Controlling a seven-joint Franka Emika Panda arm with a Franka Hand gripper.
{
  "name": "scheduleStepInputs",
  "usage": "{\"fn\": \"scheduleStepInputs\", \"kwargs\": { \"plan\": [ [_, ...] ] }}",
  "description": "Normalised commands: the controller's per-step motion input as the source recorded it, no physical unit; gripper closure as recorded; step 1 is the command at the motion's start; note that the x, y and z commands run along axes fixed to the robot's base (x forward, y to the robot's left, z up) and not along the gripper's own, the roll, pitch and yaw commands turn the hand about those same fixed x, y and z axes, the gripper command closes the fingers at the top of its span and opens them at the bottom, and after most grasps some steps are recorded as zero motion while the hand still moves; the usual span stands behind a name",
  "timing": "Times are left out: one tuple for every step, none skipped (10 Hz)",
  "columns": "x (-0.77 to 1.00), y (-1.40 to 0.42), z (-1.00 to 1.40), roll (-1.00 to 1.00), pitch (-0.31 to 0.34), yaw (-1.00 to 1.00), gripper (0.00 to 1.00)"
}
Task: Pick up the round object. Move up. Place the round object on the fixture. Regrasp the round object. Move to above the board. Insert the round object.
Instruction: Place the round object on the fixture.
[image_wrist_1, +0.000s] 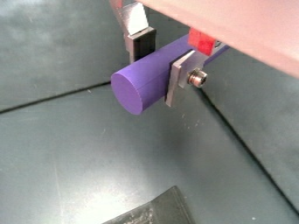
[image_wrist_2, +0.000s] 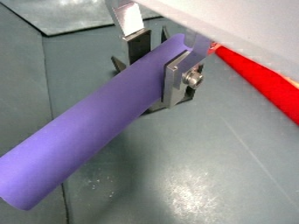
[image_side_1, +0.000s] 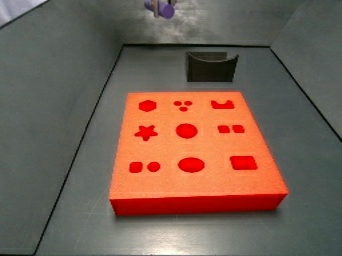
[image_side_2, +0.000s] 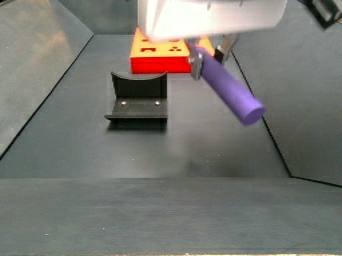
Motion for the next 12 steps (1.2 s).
{"fn": "scheduleStepInputs", "kwargs": {
  "plan": [
    [-0.02, 0.0, 0.65, 0.1, 0.079, 0.03, 1.0],
    [-0.01, 0.0, 0.5, 0.09, 0.082, 0.02, 1.0],
    [0.0, 0.01, 0.3, 0.08, 0.089, 0.02, 1.0],
    [0.0, 0.01, 0.2, 0.08, 0.093, 0.02, 1.0],
    [0.74, -1.0, -0.56, 0.01, -0.212, -1.0, 1.0],
    [0.75, -1.0, -0.57, 0.01, -0.217, -1.0, 1.0],
    [0.84, -1.0, -0.63, 0.0, -0.244, -1.0, 1.0],
    [0.89, -0.98, -0.64, -0.01, -0.25, -1.0, 1.0],
    [0.68, -0.48, -0.36, -0.03, -0.19, -0.74, 1.0],
    [0.6, -0.28, -0.25, -0.03, -0.149, -0.59, 1.0],
    [0.47, -0.11, -0.11, -0.03, -0.085, -0.39, 1.0],
    [0.29, -0.08, -0.06, -0.03, -0.033, -0.22, 1.0]
  ]
}}
